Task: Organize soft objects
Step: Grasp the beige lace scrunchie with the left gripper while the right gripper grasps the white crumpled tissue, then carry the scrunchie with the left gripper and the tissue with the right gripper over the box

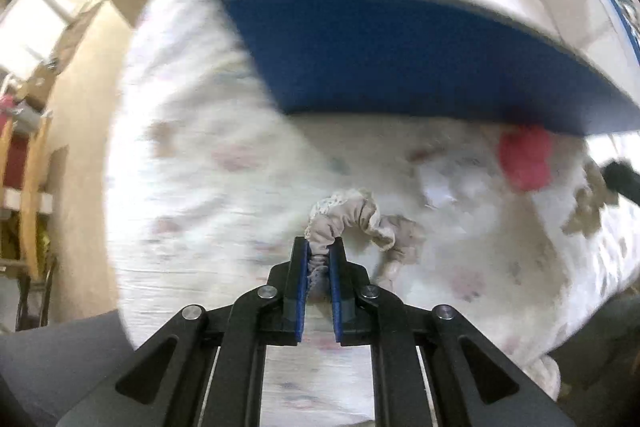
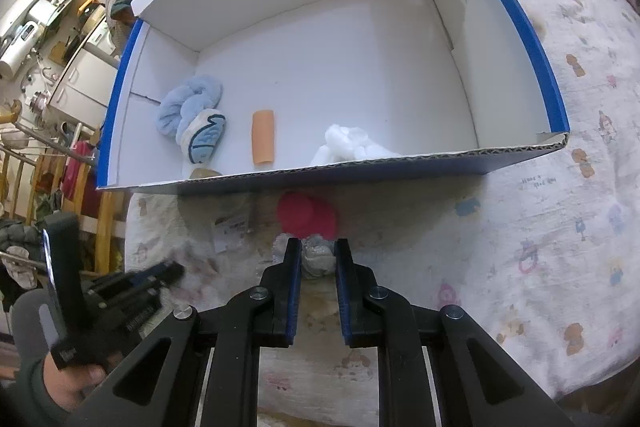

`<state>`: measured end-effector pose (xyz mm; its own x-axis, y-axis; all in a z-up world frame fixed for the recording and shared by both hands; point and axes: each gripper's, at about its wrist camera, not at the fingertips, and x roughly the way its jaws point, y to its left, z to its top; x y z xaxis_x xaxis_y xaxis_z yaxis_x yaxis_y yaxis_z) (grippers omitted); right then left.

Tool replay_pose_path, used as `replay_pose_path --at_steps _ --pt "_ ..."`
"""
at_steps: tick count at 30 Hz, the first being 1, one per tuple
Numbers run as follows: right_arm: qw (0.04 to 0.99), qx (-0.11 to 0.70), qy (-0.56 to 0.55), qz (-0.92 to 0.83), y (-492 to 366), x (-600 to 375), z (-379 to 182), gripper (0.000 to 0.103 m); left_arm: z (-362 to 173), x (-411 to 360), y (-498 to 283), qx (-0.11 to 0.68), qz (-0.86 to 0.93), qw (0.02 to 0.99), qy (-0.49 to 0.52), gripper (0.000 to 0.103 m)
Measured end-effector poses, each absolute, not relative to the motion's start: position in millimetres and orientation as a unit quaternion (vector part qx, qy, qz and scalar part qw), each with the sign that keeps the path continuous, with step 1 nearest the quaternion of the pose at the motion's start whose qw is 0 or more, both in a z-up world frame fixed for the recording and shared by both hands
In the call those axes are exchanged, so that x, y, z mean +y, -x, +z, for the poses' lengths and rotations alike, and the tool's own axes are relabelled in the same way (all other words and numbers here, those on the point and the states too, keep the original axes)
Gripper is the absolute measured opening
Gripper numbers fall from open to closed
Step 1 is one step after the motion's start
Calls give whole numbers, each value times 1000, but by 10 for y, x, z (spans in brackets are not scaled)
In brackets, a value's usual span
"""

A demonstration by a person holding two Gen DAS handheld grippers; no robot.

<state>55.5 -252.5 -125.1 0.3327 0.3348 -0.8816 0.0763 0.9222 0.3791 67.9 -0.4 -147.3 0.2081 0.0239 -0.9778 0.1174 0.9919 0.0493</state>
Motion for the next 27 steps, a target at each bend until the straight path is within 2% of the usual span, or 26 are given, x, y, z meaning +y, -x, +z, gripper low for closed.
replay_pose_path --at_steps 10,14,19,27 --pt "812 551 -165 94 -477 -2450 -1121 18 -989 507 -697 554 40 832 -2 9" --pt "823 531 -171 105 -428 -2468 -1016 18 -877 214 -685 534 38 845 -8 9" --pt "842 495 -170 130 -360 -2433 -824 18 -477 -17 -473 472 27 881 -27 9" --pt "872 441 -152 148 -291 -2362 -551 18 -212 -151 -277 399 17 915 -53 9"
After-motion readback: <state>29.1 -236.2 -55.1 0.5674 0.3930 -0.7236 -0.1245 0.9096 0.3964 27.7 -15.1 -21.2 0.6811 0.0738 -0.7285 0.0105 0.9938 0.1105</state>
